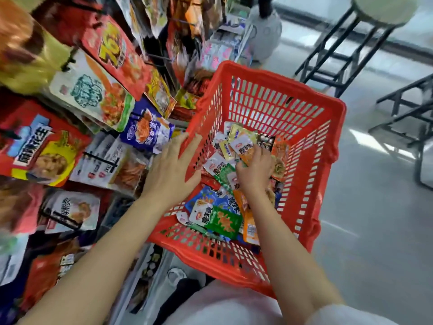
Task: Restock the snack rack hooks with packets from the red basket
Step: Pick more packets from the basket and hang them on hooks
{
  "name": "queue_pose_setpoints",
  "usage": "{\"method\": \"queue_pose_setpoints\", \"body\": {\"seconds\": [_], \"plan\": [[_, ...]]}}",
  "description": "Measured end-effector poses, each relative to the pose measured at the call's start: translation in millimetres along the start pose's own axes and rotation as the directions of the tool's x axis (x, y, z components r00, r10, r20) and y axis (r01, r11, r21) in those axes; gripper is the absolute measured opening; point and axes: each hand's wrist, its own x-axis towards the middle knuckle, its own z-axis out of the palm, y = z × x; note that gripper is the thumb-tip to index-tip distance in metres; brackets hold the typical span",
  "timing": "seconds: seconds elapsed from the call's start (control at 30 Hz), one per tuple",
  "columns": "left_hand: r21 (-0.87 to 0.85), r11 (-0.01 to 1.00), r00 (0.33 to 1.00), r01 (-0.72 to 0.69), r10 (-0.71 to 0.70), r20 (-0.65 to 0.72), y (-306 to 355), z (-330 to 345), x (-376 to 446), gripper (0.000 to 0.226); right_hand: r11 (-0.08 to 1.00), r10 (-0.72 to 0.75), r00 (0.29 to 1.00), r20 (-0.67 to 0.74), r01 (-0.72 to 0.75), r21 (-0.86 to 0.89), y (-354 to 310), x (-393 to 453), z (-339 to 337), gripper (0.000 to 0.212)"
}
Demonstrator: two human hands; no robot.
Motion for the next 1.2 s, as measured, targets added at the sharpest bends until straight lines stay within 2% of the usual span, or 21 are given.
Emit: {"method": "queue_pose_setpoints", "body": {"seconds": [0.07, 0.13, 0.27, 0.4, 0.5, 0.57, 0.63, 0.7, 0.8, 0.87, 0.93, 1.0, 1.07, 1.1, 1.2], "plan": [[-0.002, 1.000, 1.000, -0.009, 0.009, 0.019, -1, 2, 1, 0.076, 0.985, 0.167, 0.986, 0.001, -0.167, -0.046, 13, 1, -7, 0.087], [-0.018, 1.000, 1.000, -0.021, 0.021, 0.009, -2, 3, 0, 0.074, 0.963, 0.268, 0.959, 0.096, -0.264, -0.045, 21, 1, -5, 0.101], [-0.044, 0.999, 1.000, -0.021, 0.021, -0.002, -3, 5, 0, 0.073, 0.981, 0.194, 0.967, 0.166, -0.188, -0.049, 24, 2, 13, 0.108], [-0.025, 0.999, 0.998, -0.045, 0.044, -0.037, -4, 5, 1, 0.076, 1.000, 0.003, 0.985, 0.175, -0.003, -0.003, 17, -10, 22, 0.096], [-0.053, 0.998, 0.999, -0.035, 0.034, -0.033, -4, 5, 0, 0.077, 0.995, -0.075, 0.980, 0.182, 0.063, 0.073, 8, -6, 22, 0.077], [-0.054, 0.998, 0.998, -0.039, 0.037, -0.044, -5, 5, 1, 0.075, 0.993, -0.051, 0.992, 0.112, 0.039, 0.109, 3, 7, 18, 0.069], [-0.064, 0.997, 0.999, -0.034, 0.032, -0.034, -6, 6, 1, 0.076, 0.987, 0.079, 0.996, 0.042, -0.084, 0.140, 1, 23, 13, 0.071], [-0.078, 0.997, 0.999, -0.029, 0.026, -0.031, -6, 6, 1, 0.077, 0.971, 0.207, 0.971, 0.116, -0.218, 0.098, 0, 36, 11, 0.083], [-0.081, 0.996, 0.998, -0.043, 0.039, -0.050, -7, 6, 0, 0.074, 0.981, 0.195, 0.957, 0.217, -0.186, -0.059, -8, 44, 18, 0.085], [-0.090, 0.995, 0.998, -0.040, 0.036, -0.043, -7, 5, 0, 0.074, 0.987, 0.158, 0.955, 0.252, -0.147, -0.063, -18, 44, 28, 0.088], [-0.102, 0.994, 0.999, -0.034, 0.031, -0.033, -6, 5, 0, 0.076, 0.990, 0.139, 0.946, 0.293, -0.127, -0.059, -29, 41, 36, 0.101], [-0.110, 0.993, 0.999, -0.035, 0.031, -0.039, -6, 4, -1, 0.076, 0.988, 0.150, 0.918, 0.368, -0.155, -0.016, -37, 37, 41, 0.105], [-0.125, 0.992, 0.999, -0.035, 0.030, -0.043, -6, 4, -1, 0.075, 0.968, 0.172, 0.881, 0.440, -0.234, 0.090, -40, 34, 45, 0.085], [-0.134, 0.990, 0.999, -0.034, 0.029, -0.043, -6, 4, -1, 0.075, 0.944, 0.187, 0.859, 0.477, -0.291, 0.155, -39, 33, 48, 0.075], [-0.153, 0.988, 0.999, -0.025, 0.021, -0.024, -6, 4, -1, 0.075, 0.804, 0.245, 0.803, 0.544, -0.482, 0.349, -33, 34, 53, 0.076]]}}
